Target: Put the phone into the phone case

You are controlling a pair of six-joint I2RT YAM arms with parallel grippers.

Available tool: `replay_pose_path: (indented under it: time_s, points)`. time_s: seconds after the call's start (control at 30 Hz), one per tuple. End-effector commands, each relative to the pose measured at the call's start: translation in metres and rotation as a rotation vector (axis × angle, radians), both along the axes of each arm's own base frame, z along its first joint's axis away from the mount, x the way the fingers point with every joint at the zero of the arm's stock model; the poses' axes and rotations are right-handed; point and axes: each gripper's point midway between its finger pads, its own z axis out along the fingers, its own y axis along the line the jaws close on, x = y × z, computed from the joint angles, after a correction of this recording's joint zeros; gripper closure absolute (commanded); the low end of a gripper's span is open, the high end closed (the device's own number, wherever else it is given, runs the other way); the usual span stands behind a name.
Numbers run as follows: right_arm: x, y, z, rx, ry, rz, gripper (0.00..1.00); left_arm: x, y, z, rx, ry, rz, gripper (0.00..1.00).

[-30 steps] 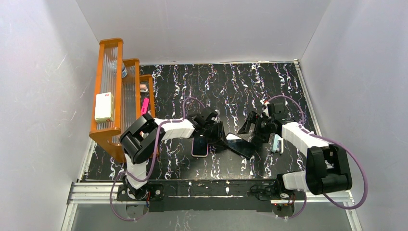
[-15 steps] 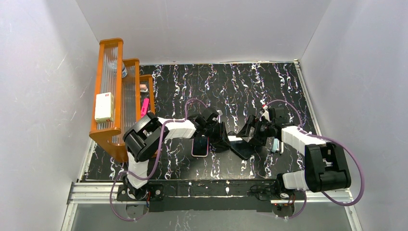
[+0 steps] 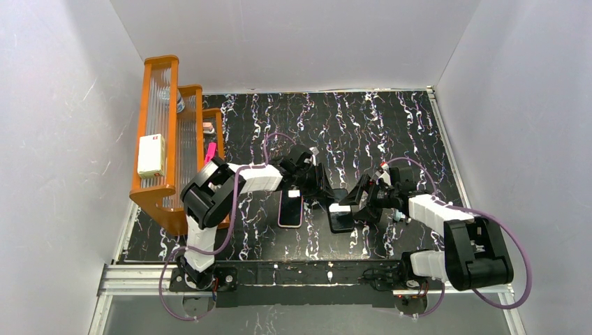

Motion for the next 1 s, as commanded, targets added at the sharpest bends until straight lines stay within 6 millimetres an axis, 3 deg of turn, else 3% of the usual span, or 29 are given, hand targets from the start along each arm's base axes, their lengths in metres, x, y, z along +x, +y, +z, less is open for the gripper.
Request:
replay_pose_path:
  time_s: [0.0, 0.17, 0.33, 0.57, 0.87, 0.97]
  points:
    - [0.007, -0.006, 0.002, -0.037, -0.036, -0.084, 0.07, -0.027, 0.019, -0.007, 0.041, 0.056, -0.030, 0.55]
    - [0.010, -0.005, 0.000, -0.036, -0.048, -0.096, 0.08, -0.050, 0.023, -0.012, 0.041, 0.101, -0.037, 0.54]
    - [0.012, -0.002, -0.005, -0.049, -0.045, -0.087, 0.08, -0.067, 0.015, -0.018, 0.023, 0.126, -0.069, 0.54]
    - [0.003, 0.017, -0.005, 0.041, -0.020, -0.001, 0.08, -0.069, 0.018, -0.024, 0.040, 0.120, -0.059, 0.69]
    - [0.013, 0.037, 0.043, 0.273, -0.160, 0.021, 0.11, -0.072, 0.022, -0.025, 0.041, 0.116, -0.060, 0.80]
    - [0.011, 0.038, 0.046, 0.298, -0.145, 0.017, 0.15, -0.069, 0.020, -0.019, 0.031, 0.102, -0.057, 0.80]
